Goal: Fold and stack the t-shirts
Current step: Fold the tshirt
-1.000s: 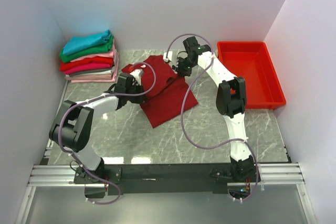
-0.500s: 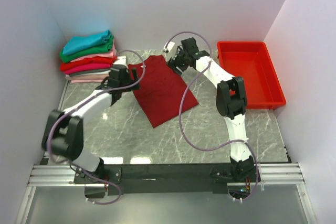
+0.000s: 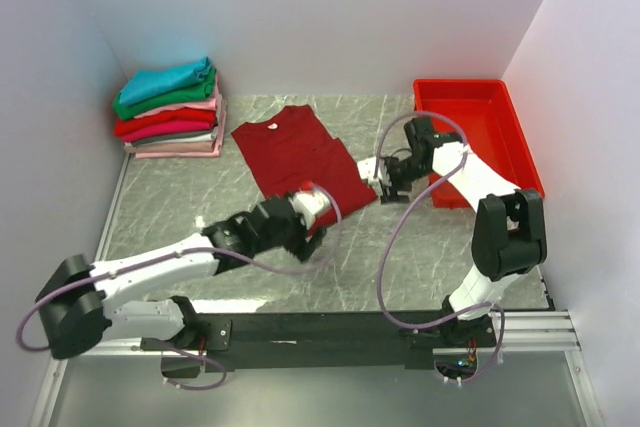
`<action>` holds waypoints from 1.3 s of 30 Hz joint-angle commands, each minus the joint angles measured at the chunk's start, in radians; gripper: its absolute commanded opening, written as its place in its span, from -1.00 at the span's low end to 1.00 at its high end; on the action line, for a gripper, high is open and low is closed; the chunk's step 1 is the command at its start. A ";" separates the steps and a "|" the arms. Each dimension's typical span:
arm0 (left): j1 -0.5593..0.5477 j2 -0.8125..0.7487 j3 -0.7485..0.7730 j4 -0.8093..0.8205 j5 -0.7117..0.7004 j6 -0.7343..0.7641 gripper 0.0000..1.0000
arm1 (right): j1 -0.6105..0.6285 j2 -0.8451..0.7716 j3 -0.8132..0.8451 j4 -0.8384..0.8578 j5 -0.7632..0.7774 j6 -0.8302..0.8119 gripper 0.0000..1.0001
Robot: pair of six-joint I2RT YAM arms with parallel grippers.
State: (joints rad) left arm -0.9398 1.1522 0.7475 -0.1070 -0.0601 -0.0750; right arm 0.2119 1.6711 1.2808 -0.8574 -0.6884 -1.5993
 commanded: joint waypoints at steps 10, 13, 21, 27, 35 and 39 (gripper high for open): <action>-0.065 0.358 0.019 0.047 -0.320 0.064 0.47 | -0.022 -0.034 -0.092 -0.020 -0.109 -0.156 0.51; -0.063 0.408 0.033 0.041 -0.355 0.064 0.44 | -0.014 -0.024 -0.109 -0.015 -0.092 -0.171 0.51; -0.062 0.498 0.087 -0.034 -0.399 0.004 0.10 | 0.037 -0.005 -0.213 0.178 -0.002 -0.192 0.51; -0.060 0.498 0.099 -0.065 -0.400 -0.017 -0.10 | 0.087 0.035 -0.239 0.369 0.070 -0.114 0.46; -0.059 0.475 0.082 -0.048 -0.357 0.013 -0.31 | 0.116 0.116 -0.190 0.414 0.122 -0.094 0.35; -0.057 0.477 0.078 -0.043 -0.331 0.047 -0.45 | 0.142 0.124 -0.218 0.500 0.156 -0.076 0.19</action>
State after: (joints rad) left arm -1.0000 1.6447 0.8288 -0.1425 -0.4248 -0.0597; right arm 0.3271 1.7828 1.0599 -0.4400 -0.5640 -1.6924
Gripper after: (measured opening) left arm 0.291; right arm 0.612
